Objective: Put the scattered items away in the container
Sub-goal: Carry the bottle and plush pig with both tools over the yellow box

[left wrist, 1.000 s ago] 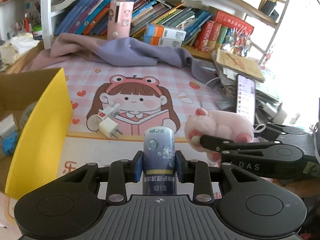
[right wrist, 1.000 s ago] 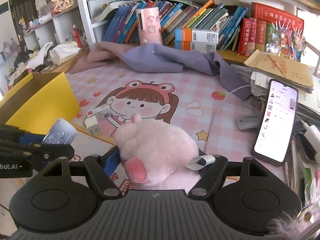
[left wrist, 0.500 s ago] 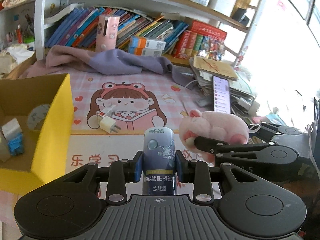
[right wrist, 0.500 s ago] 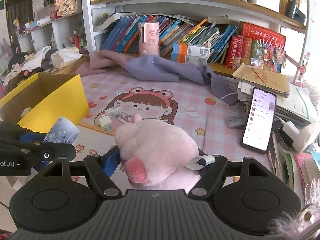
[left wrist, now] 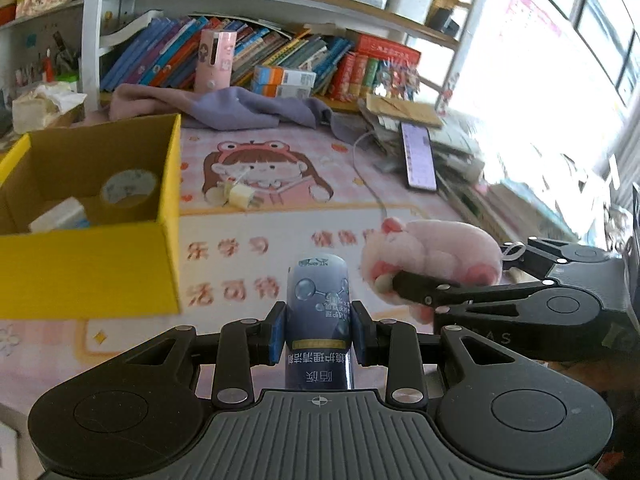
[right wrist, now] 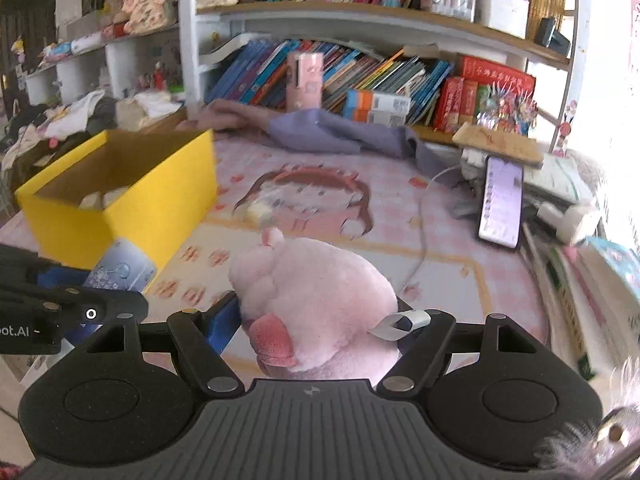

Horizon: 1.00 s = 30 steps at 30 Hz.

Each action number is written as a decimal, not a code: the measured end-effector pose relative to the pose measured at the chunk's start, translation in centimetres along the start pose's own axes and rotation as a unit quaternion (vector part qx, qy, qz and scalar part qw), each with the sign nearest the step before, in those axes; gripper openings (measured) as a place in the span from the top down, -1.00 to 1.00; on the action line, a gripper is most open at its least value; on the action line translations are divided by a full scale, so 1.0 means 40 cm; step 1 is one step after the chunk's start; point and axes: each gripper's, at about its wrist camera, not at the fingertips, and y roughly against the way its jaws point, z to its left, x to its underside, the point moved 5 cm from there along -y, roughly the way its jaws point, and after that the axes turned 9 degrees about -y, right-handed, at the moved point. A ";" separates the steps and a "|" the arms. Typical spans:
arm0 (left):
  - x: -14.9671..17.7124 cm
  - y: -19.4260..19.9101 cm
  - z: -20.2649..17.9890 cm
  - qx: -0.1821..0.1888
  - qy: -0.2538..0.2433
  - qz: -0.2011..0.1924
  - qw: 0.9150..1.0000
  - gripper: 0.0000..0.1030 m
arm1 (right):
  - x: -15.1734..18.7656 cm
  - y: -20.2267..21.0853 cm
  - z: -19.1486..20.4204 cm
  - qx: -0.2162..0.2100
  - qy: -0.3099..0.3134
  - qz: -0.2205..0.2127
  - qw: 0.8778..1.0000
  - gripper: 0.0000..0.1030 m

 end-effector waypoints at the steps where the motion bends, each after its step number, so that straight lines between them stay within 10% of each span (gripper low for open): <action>1: 0.011 0.014 0.006 0.000 0.001 -0.001 1.000 0.40 | 0.014 0.007 0.016 -0.001 0.002 0.003 1.000 -0.42; 30: 0.222 0.273 0.154 -0.068 0.089 -0.018 0.994 0.40 | 0.139 0.128 0.327 -0.075 0.071 0.017 0.994 -0.42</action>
